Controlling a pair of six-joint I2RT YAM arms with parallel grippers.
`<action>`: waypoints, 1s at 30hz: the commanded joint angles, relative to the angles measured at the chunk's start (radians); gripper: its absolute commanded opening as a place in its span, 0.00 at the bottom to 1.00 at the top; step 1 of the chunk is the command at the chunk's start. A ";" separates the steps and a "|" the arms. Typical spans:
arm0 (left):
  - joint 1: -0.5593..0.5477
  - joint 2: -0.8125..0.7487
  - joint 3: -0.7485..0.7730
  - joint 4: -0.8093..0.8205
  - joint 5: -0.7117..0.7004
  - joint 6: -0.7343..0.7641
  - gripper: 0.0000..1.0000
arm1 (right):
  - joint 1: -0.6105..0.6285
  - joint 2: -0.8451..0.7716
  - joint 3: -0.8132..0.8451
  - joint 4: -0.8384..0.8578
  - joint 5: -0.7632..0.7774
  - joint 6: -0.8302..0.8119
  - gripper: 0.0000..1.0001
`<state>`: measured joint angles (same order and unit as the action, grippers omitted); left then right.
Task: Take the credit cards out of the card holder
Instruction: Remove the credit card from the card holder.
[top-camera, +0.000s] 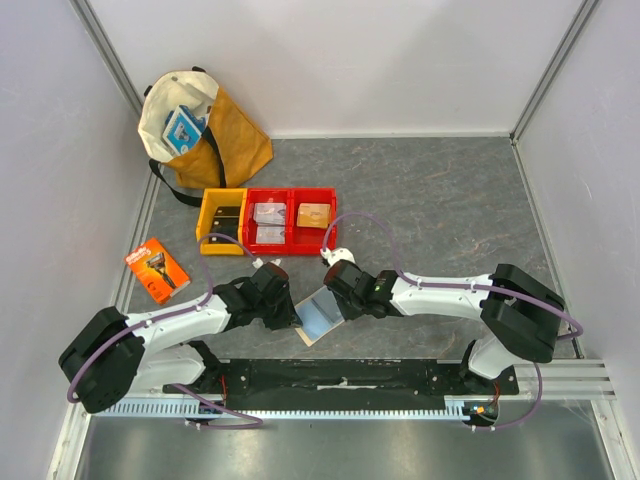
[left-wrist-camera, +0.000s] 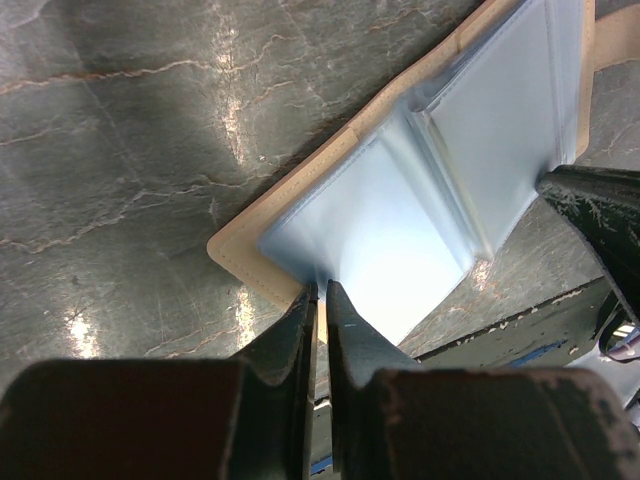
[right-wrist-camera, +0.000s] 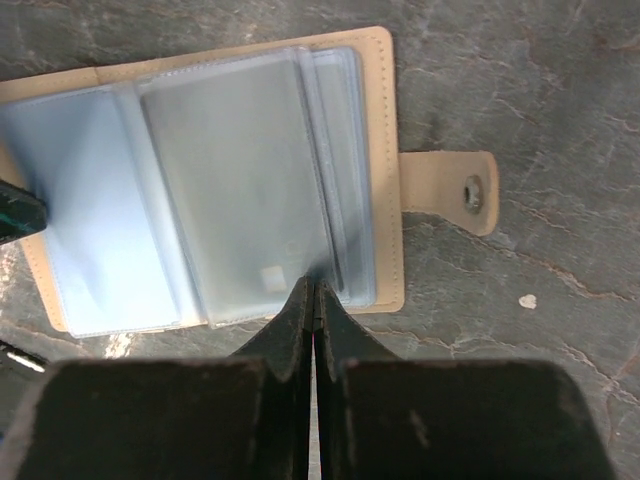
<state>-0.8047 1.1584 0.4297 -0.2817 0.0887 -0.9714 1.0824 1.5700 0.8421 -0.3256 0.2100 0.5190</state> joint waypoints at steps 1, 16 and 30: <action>-0.014 0.021 0.004 -0.007 0.006 0.034 0.13 | 0.004 -0.014 0.012 0.036 -0.058 -0.019 0.00; -0.017 -0.002 0.000 -0.007 0.002 0.033 0.13 | 0.002 -0.058 0.046 -0.118 0.057 0.072 0.54; -0.021 -0.035 -0.005 -0.014 -0.012 0.040 0.13 | 0.004 0.056 0.127 -0.148 0.011 0.090 0.47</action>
<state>-0.8204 1.1397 0.4263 -0.2905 0.0837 -0.9695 1.0836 1.5974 0.9344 -0.4503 0.2234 0.5873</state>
